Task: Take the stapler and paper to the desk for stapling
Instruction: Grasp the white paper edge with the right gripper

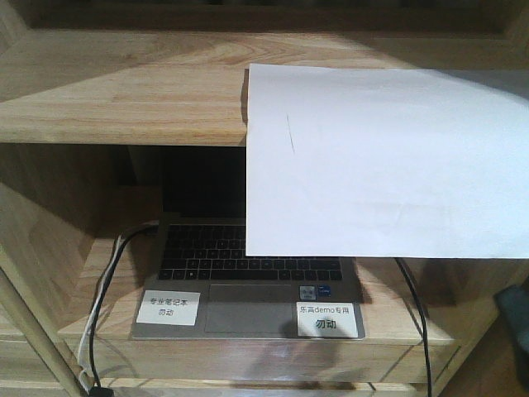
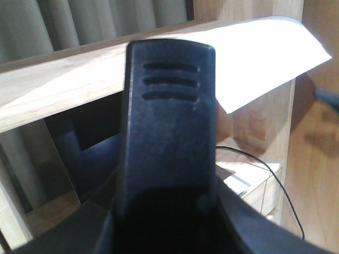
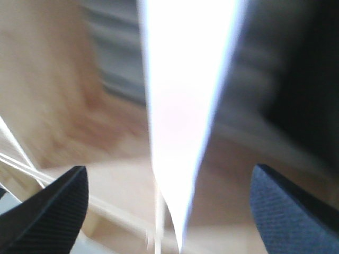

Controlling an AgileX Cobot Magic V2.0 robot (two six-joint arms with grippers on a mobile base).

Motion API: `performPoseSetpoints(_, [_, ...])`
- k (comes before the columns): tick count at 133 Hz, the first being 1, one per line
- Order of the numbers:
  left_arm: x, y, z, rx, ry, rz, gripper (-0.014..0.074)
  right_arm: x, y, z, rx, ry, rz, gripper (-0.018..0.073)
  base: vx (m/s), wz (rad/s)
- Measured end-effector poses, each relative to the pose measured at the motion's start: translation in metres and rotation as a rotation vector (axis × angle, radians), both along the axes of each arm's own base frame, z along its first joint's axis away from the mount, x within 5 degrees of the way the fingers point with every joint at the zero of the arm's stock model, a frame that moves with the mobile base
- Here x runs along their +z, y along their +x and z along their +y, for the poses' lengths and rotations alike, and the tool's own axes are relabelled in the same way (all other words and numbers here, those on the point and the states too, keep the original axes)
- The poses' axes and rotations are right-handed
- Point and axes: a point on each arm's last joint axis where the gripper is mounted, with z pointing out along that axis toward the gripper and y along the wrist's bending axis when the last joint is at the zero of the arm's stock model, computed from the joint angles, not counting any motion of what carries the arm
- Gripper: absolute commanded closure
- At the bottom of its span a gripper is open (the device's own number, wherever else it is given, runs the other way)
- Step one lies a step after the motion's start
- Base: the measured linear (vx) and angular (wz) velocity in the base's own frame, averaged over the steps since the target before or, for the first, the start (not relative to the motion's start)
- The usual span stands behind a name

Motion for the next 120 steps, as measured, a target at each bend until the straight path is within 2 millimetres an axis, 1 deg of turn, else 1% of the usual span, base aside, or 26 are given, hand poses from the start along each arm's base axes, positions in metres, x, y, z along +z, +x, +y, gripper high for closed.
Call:
performPoseSetpoints(23, [0.0,0.0,0.0,0.0,0.0,0.0,0.0603,-0.002,0.011,0.002,-0.041,-0.013,0.042,-0.0022,0.0,0.0])
performPoseSetpoints(42, [0.0,0.0,0.0,0.0,0.0,0.0,0.0603,0.0,0.02,0.004,-0.061,-0.002,0.021,-0.0022,0.0,0.0])
performPoseSetpoints(61, [0.0,0.0,0.0,0.0,0.0,0.0,0.0603,-0.002,0.029,0.009,-0.067,0.005,0.036,-0.0022,0.0,0.0])
performPoseSetpoints(83, [0.0,0.0,0.0,0.0,0.0,0.0,0.0603,0.0,0.038,0.014,-0.059,0.032,-0.019,-0.0022,0.0,0.0])
performPoseSetpoints(106, [0.0,0.0,0.0,0.0,0.0,0.0,0.0603,-0.01,0.05,0.025,-0.022,-0.006,0.048,-0.0022,0.0,0.0])
performPoseSetpoints(120, [0.0,0.0,0.0,0.0,0.0,0.0,0.0603,-0.005,0.059,0.034,0.014,-0.033,0.046,-0.0022,0.0,0.0])
